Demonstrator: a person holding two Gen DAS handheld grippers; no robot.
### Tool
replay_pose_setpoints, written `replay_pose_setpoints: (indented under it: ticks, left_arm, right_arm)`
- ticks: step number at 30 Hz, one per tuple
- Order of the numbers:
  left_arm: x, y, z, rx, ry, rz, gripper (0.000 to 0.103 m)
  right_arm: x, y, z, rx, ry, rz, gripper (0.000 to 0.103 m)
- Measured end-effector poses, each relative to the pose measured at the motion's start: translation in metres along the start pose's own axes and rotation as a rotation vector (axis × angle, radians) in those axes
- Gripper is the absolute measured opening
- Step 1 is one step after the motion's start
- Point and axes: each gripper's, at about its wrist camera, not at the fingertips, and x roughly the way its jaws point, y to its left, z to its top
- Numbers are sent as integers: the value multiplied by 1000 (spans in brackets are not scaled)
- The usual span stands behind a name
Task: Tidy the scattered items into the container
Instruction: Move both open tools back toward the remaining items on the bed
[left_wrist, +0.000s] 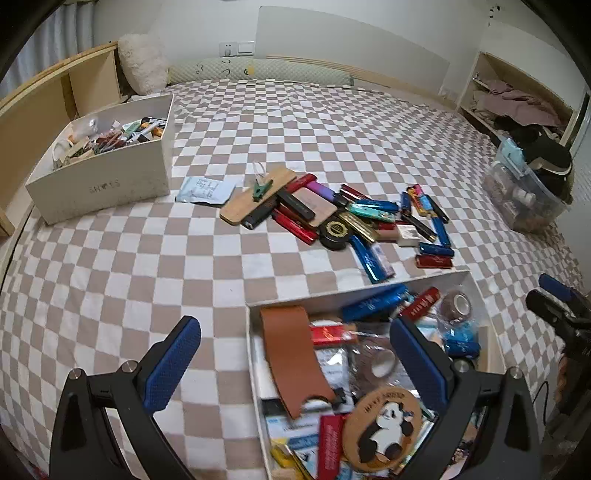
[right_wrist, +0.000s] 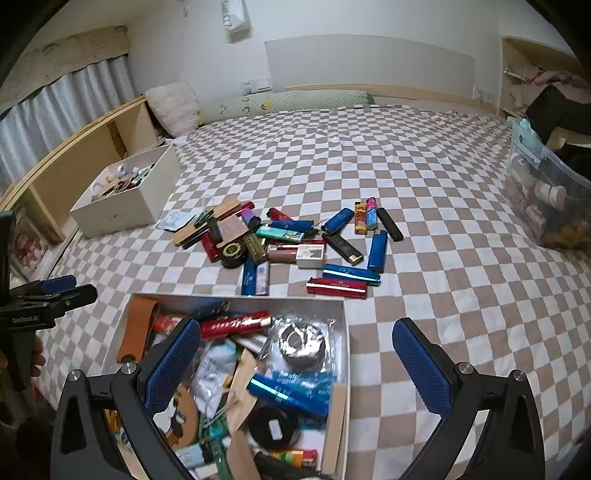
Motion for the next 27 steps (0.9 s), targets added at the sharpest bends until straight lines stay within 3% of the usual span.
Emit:
replay_pose_setpoints:
  ticks: [7, 13, 21, 27]
  left_arm:
    - [10, -2, 20, 113, -23, -11, 103]
    - [19, -4, 36, 178, -34, -19, 103]
    - [46, -8, 50, 297, -33, 32, 103]
    - [70, -10, 63, 351, -18, 46, 103]
  right_arm:
    - [21, -15, 15, 62, 37, -88, 103]
    - [39, -39, 26, 155, 69, 14, 103]
    - [64, -52, 42, 81, 57, 2, 103]
    - [101, -59, 52, 91, 175, 19, 103]
